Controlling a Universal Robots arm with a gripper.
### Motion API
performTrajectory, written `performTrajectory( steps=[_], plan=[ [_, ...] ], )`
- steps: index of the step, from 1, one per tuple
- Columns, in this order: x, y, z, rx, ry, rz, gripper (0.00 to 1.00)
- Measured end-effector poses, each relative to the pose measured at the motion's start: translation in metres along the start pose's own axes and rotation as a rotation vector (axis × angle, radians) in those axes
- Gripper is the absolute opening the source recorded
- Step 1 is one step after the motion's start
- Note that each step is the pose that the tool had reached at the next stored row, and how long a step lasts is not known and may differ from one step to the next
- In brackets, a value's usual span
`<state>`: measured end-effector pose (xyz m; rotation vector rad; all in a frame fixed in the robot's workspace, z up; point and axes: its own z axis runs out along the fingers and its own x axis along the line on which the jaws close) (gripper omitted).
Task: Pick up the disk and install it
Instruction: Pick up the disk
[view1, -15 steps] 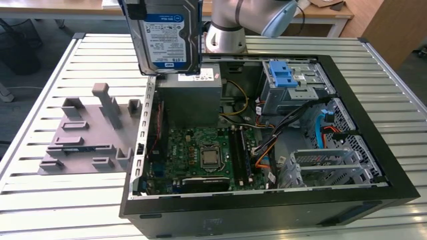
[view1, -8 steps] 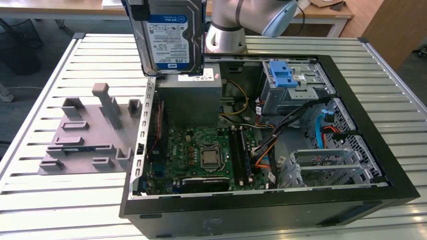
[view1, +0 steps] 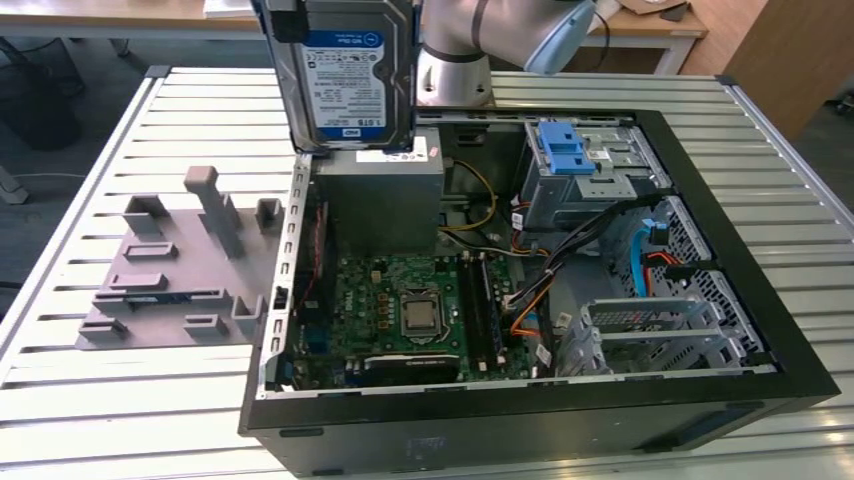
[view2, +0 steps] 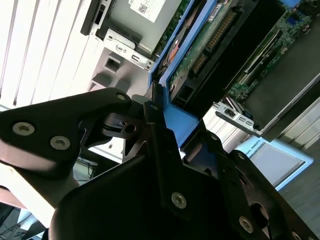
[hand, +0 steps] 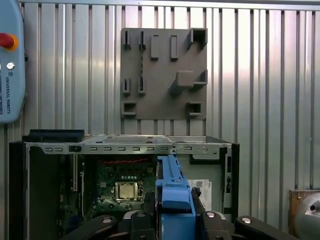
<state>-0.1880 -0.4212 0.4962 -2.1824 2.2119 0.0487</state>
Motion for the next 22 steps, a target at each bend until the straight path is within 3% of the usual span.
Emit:
performTrajectory(
  steps=[14, 22],
  plan=[
    [0.0026, -0.0108, -0.0001, 0.0, 0.0, 0.0, 0.36],
    [0.0057, -0.0217, -0.0002, -0.0002, 0.0, 0.001, 0.36]
  ],
)
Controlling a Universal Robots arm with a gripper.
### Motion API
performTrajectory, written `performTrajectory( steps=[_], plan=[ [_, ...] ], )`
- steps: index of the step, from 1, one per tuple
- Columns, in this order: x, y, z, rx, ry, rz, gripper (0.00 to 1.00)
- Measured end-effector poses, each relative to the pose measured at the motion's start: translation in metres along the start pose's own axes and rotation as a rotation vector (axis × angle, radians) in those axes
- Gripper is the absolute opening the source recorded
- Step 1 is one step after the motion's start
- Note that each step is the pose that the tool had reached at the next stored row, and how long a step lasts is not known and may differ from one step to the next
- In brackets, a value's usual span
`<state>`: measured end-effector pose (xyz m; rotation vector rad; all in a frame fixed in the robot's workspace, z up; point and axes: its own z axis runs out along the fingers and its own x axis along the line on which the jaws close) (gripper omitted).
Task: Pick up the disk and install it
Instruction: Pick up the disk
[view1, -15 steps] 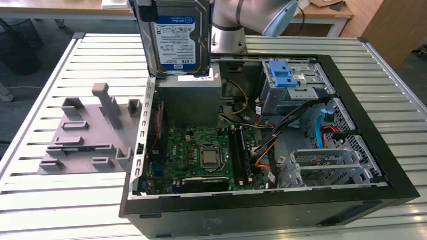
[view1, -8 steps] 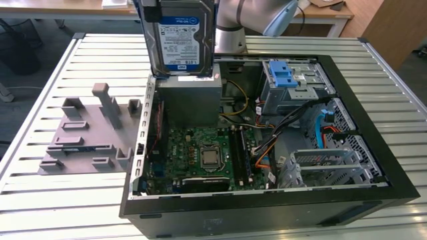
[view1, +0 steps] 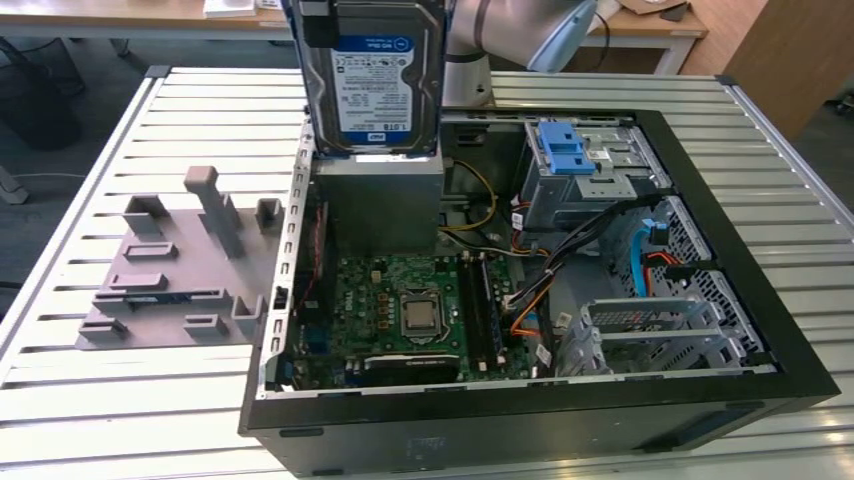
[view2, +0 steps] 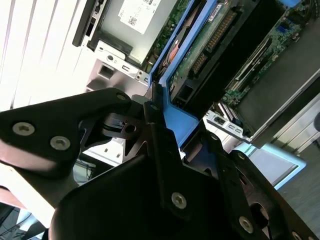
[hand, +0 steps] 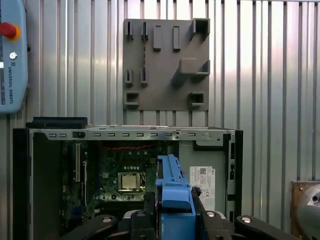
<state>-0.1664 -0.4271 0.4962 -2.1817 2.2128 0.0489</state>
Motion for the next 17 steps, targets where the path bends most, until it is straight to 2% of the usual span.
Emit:
performTrajectory(
  steps=[17],
  plan=[
    [0.0026, -0.0221, -0.0001, -0.0002, 0.0, 0.003, 0.36]
  ],
)
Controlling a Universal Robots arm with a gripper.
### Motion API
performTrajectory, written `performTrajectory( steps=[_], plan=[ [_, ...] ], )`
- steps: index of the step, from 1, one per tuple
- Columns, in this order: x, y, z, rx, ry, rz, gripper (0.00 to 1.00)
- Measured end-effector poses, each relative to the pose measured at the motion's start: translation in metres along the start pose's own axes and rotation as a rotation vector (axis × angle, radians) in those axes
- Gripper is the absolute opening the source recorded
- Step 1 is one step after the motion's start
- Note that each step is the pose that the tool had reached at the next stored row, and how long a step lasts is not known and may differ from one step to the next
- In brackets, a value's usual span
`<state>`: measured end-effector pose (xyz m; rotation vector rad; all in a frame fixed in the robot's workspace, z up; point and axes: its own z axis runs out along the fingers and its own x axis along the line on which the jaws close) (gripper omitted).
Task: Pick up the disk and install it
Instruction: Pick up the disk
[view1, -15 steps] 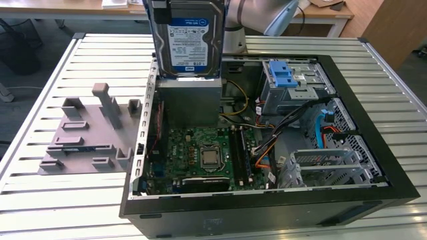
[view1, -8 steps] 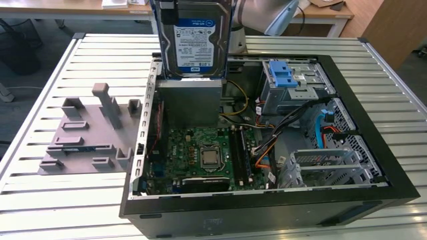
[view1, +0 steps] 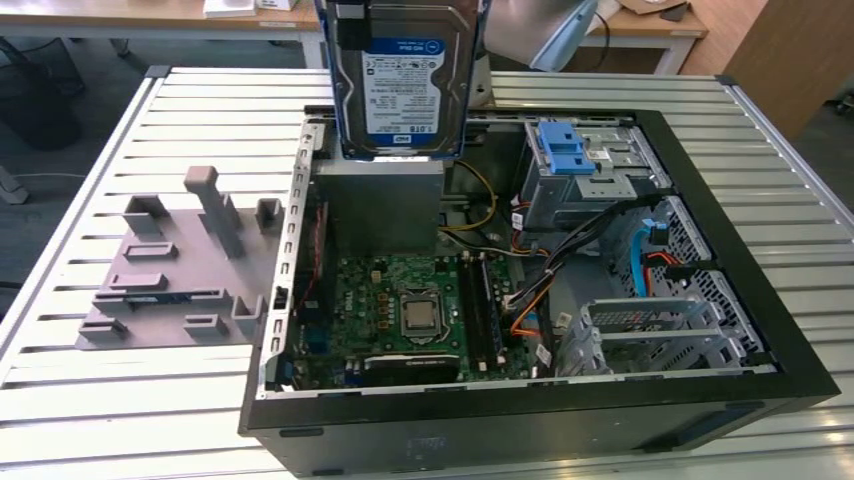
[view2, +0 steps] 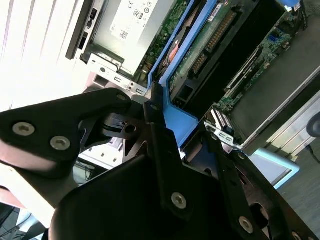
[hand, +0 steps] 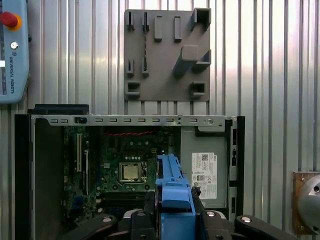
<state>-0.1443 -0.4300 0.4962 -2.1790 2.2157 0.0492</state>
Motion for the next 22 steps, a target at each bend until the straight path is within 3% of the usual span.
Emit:
performTrajectory(
  steps=[22],
  plan=[
    [0.0011, -0.0254, 0.0, 0.0001, 0.0001, 0.003, 0.36]
  ],
)
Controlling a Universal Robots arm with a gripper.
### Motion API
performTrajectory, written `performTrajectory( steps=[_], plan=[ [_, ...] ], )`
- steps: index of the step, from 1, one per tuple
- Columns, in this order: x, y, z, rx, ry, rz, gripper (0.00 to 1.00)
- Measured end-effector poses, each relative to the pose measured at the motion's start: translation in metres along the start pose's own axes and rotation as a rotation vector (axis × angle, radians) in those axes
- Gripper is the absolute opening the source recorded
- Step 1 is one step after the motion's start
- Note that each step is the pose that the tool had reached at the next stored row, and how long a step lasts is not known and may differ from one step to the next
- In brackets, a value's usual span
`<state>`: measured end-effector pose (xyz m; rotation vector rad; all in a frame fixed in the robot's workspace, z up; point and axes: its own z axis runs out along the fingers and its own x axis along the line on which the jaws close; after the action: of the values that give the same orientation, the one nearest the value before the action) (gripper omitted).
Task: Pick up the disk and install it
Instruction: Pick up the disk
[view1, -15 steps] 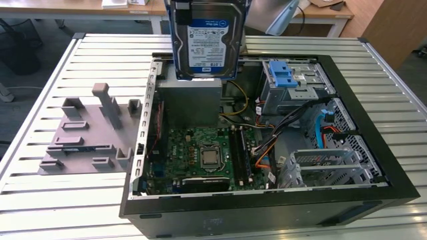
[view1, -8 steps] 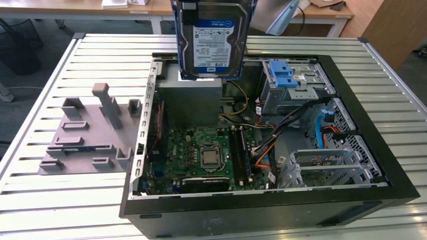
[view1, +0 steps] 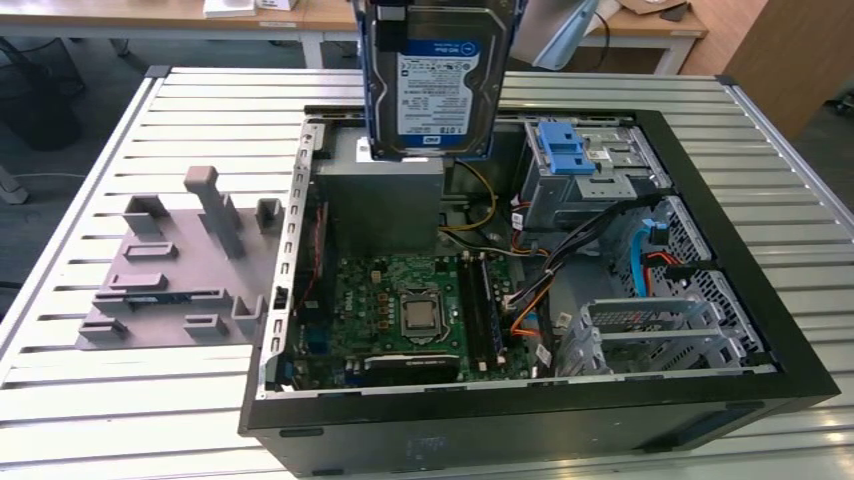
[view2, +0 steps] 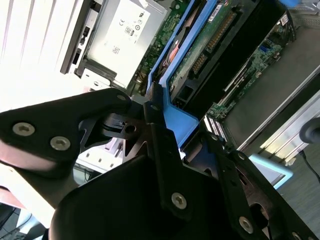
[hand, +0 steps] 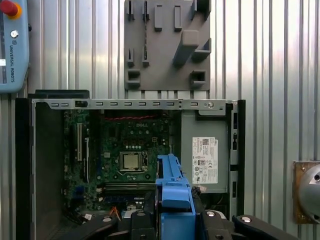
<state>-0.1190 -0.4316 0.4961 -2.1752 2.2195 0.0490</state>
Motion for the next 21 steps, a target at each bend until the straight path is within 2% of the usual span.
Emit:
performTrajectory(
  steps=[11, 16, 21],
  plan=[
    [0.0092, -0.0045, -0.0003, 0.0008, -0.0001, 0.016, 0.36],
    [0.0121, -0.0048, -0.0001, 0.0021, -0.0001, 0.045, 0.36],
    [0.0124, -0.014, -0.0001, 0.0023, 0.0, 0.049, 0.36]
  ],
)
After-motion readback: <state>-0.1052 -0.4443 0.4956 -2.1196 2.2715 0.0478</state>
